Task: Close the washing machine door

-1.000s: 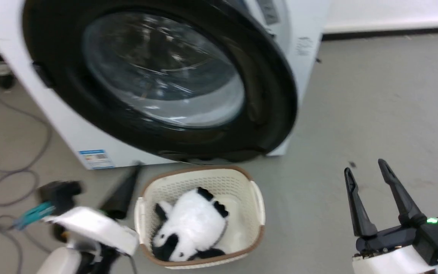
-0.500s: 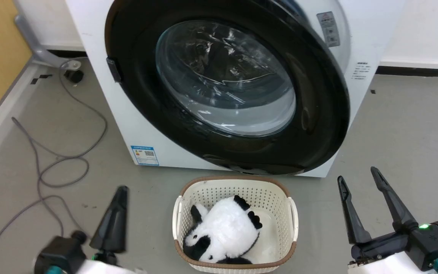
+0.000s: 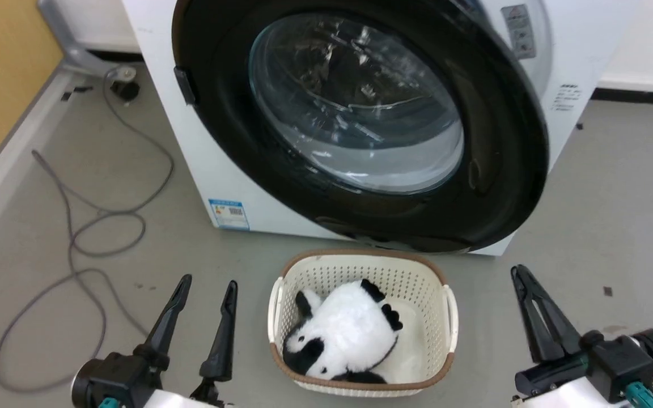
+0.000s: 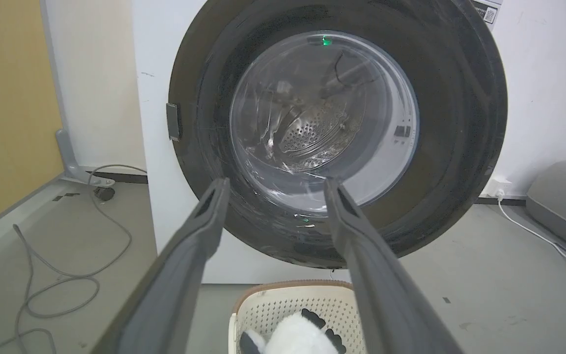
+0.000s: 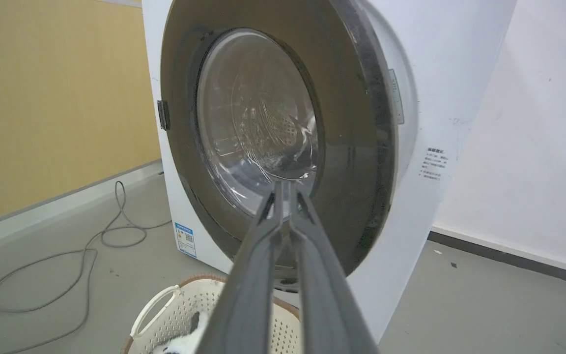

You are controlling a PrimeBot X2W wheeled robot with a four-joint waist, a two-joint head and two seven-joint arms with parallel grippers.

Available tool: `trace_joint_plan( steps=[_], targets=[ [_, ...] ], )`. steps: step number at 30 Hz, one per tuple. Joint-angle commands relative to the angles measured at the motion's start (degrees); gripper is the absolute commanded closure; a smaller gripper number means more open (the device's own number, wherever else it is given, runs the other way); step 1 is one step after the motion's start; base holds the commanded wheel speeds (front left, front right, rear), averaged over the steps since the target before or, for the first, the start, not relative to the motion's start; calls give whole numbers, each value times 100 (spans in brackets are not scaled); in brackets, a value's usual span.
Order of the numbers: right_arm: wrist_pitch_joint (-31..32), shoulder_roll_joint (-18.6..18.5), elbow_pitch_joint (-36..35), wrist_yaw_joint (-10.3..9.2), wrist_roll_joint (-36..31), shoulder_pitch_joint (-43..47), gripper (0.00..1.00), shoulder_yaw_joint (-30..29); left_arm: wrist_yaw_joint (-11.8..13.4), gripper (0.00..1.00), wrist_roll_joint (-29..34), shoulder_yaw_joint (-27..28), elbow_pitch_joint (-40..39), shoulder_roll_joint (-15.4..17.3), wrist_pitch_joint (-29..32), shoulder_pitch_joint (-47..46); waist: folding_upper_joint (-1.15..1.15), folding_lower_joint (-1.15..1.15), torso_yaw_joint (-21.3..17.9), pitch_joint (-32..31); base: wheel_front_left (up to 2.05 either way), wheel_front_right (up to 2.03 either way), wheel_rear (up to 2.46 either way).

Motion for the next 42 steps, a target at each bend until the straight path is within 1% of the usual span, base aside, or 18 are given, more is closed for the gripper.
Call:
trace_joint_plan(
  steps=[1,6,9,15,19,23,28,34,42],
  targets=[
    [-20,-94,46,3,-27,-158,100,54,-36,0,80,13,3,-53,-25,-104,0,0,91,119,0,0,0],
    [-19,-503,430,3,11,-692,100,319,-107,0,213,25,4,-173,-26,-237,0,0,270,468,0,0,0],
    [29,-715,745,3,187,-1141,100,416,-140,0,237,-8,33,-232,-26,-345,0,0,388,687,0,0,0],
    [238,-1125,1210,3,562,-2141,100,400,-178,0,235,-49,19,-330,-26,-641,0,0,604,1161,0,0,0],
    [383,-1462,1499,3,786,-2768,100,306,-190,0,250,-87,33,-373,-26,-803,0,0,717,1398,0,0,0],
    [554,-1560,1765,3,1073,-3339,100,-21,-197,0,238,-101,36,-417,-26,-967,0,0,808,1596,0,0,0],
    [790,-1746,1975,3,1031,-3957,100,-257,-200,0,223,-113,20,-453,-26,-1108,0,0,878,1789,0,0,0],
    [1019,-1905,2182,3,1010,-4529,100,-432,-201,0,194,-156,8,-470,-26,-1247,0,0,952,1989,0,0,0],
    [1183,-2101,2669,3,1002,-5270,100,-563,-201,0,184,-171,-4,-497,-26,-1444,0,0,1020,2196,0,0,0]
  ],
)
